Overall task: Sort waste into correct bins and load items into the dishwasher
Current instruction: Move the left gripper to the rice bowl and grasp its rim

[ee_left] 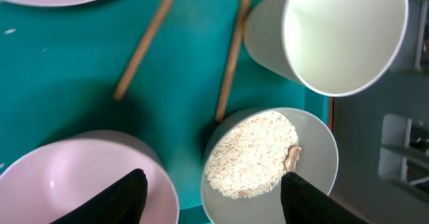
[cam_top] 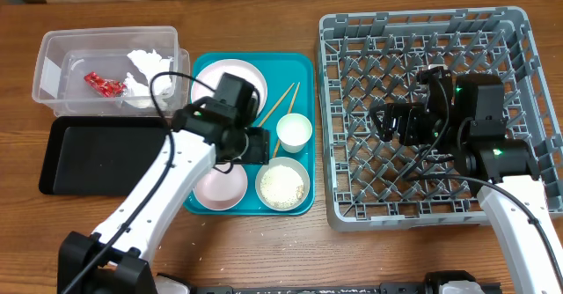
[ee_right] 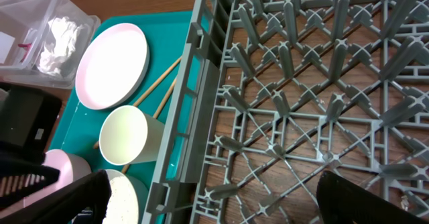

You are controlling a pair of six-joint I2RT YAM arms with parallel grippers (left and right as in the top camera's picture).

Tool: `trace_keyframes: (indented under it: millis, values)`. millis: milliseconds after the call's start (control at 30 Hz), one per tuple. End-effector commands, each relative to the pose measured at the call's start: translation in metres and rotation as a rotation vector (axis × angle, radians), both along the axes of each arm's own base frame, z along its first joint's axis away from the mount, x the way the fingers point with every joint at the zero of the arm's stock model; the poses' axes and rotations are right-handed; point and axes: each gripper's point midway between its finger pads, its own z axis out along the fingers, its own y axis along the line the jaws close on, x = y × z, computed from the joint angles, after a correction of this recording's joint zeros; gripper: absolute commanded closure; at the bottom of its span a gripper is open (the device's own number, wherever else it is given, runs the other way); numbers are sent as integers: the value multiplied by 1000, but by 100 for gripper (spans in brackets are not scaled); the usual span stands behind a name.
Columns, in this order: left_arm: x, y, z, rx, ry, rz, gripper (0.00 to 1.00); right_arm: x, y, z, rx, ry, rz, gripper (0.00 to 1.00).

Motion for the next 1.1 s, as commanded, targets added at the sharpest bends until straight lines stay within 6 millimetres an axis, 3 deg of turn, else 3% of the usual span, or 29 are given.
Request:
trace_keyframes:
  millis: [0,33,133,333,600,900,1067]
  values:
    - [-7,-8,-21,39,37,-126,36,4,1,11,7,-27,3,0]
    - [-9,-11,-31,50,67,-150,37,4,1,11,7,-27,3,0]
    - [-13,-15,-39,48,95,-162,46,4,1,11,7,-27,3,0]
    - [-5,-38,-4,-29,47,-223,47,4,1,11,7,-27,3,0]
    - [-44,-88,0,19,5,-526,40,3,1,10,7,-20,3,0]
    - [-68,-93,-17,146,30,-663,42,3,1,10,8,-19,3,0]
    - [-76,-93,-39,179,95,-746,44,1,1,8,7,-8,3,0]
